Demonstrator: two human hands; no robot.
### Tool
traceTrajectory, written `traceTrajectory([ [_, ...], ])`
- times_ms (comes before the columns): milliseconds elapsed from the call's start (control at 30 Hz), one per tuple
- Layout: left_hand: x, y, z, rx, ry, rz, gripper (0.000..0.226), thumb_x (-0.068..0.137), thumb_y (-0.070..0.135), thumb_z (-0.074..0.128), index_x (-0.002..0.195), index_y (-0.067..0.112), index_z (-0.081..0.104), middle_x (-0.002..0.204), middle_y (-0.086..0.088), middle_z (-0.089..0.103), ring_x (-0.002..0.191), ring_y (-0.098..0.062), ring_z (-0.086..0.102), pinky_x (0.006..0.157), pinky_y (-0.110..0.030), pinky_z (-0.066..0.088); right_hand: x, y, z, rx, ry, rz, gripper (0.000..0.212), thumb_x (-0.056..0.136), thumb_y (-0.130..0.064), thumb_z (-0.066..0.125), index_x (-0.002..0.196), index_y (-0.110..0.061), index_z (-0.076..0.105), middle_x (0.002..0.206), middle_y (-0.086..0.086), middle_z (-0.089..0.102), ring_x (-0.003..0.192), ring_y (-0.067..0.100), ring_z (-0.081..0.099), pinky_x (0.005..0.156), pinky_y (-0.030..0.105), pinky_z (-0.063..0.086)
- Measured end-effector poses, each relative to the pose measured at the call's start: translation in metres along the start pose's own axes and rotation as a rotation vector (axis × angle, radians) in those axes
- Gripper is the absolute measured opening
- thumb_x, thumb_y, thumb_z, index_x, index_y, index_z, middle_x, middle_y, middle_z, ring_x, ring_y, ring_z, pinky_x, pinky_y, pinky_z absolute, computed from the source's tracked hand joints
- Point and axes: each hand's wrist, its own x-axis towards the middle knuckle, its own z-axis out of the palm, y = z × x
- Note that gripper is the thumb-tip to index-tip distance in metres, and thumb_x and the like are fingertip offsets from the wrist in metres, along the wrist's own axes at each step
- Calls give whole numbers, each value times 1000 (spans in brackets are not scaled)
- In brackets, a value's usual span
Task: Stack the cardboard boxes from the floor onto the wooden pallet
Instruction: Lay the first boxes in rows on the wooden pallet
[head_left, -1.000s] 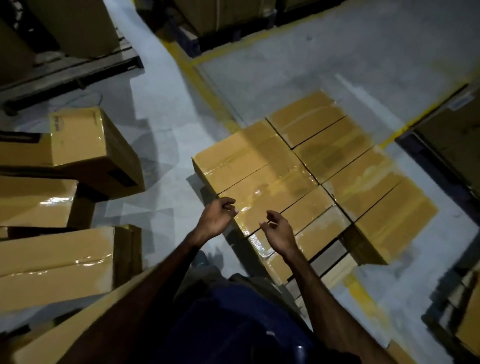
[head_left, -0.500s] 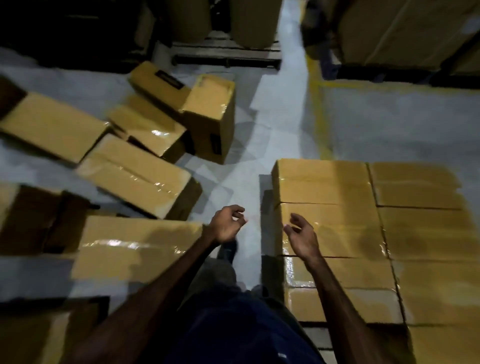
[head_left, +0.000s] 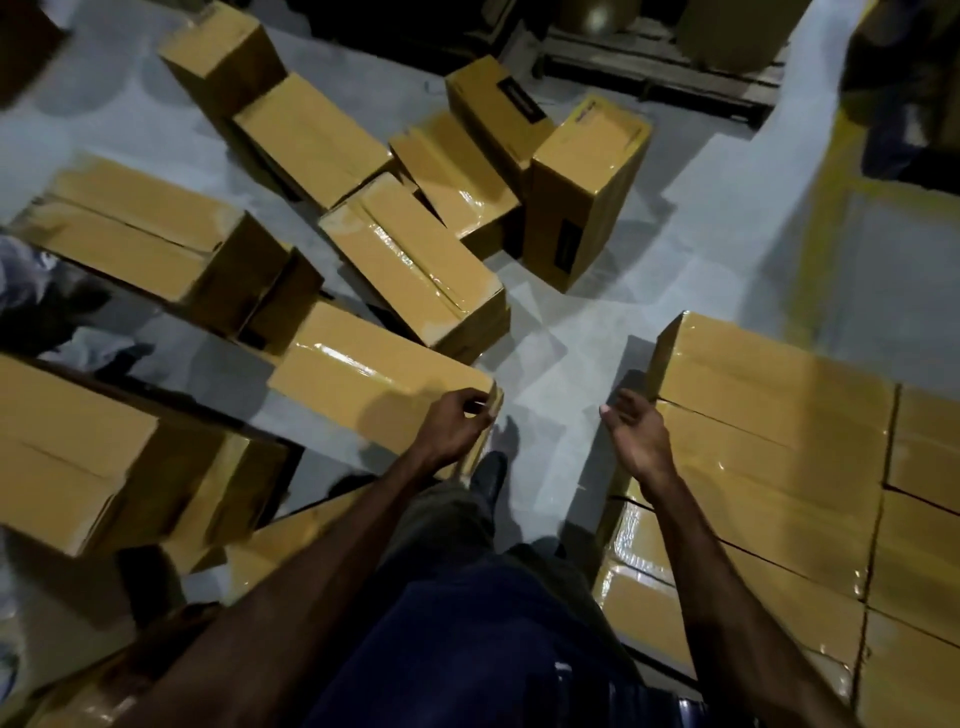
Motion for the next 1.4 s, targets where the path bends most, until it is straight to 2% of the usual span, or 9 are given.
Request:
traceTrajectory([
  [233, 32, -1, -7, -67, -29, -54, 38, 93, 29, 72, 128, 15, 72, 113, -2, 76, 110, -24, 71, 96, -42, 58, 14, -27, 11, -47, 10, 13, 53, 103, -26, 68, 152, -14, 52, 148, 10, 60, 131, 29, 59, 97, 29, 43],
  [367, 62, 8, -16, -103, -12, 0, 37, 96, 26, 75, 129, 10, 71, 119, -3, 75, 110, -16, 69, 93, -28, 52, 28, -45, 15, -115, 1, 13, 53, 103, -28, 69, 151, -14, 53, 149, 9, 60, 135, 28, 58, 99, 29, 44],
  [533, 108, 7, -26, -209, -7, -55, 37, 97, 24, 75, 131, 12, 70, 120, -4, 74, 114, -20, 69, 99, -30, 51, 61, -71, 23, -199, -31, -6, 55, 102, -29, 69, 152, -15, 52, 149, 12, 59, 135, 30, 58, 109, 41, 50],
  [700, 139, 8, -48, -281, 7, -100, 36, 99, 22, 72, 133, 10, 68, 120, -4, 71, 111, -19, 66, 92, -27, 50, 98, -104, 39, -259, -61, -55, 55, 103, -28, 68, 152, -12, 51, 151, 12, 57, 137, 33, 56, 109, 44, 50],
  [800, 152, 4, -64, -323, 32, -123, 37, 98, 20, 74, 132, 6, 68, 122, -7, 73, 112, -20, 68, 95, -30, 51, 117, -122, 53, -286, -100, -70, 54, 103, -32, 67, 152, -16, 51, 151, 10, 57, 136, 32, 58, 110, 52, 51],
  [967, 158, -15, -91, -346, 146, -201, 31, 98, 19, 75, 126, 7, 71, 114, -4, 77, 96, -13, 70, 74, -15, 50, 142, -148, 86, -393, -220, -80, 52, 104, -32, 65, 153, -21, 50, 152, 5, 57, 135, 31, 58, 110, 52, 51],
  [1067, 149, -41, -99, -389, 241, -298, 26, 97, 18, 74, 122, 11, 73, 110, 0, 73, 103, -16, 68, 80, -25, 50, 158, -155, 113, -477, -332, -92, 51, 104, -31, 65, 152, -19, 51, 151, 6, 58, 135, 31, 58, 111, 51, 50],
  [1233, 129, -112, -80, -495, 369, -538, 38, 99, 32, 73, 133, 16, 68, 116, 1, 71, 104, -18, 68, 92, -34, 56, 187, -152, 172, -617, -550, -116, 51, 104, -29, 66, 151, -16, 53, 149, 6, 59, 132, 27, 59, 108, 39, 49],
  [1400, 116, -183, -37, -700, 528, -808, 38, 99, 27, 72, 134, 15, 66, 122, -7, 72, 105, -27, 70, 95, -44, 59, 224, -123, 228, -800, -694, -122, 50, 103, -31, 67, 148, -13, 55, 146, 9, 62, 130, 28, 61, 100, 30, 44],
])
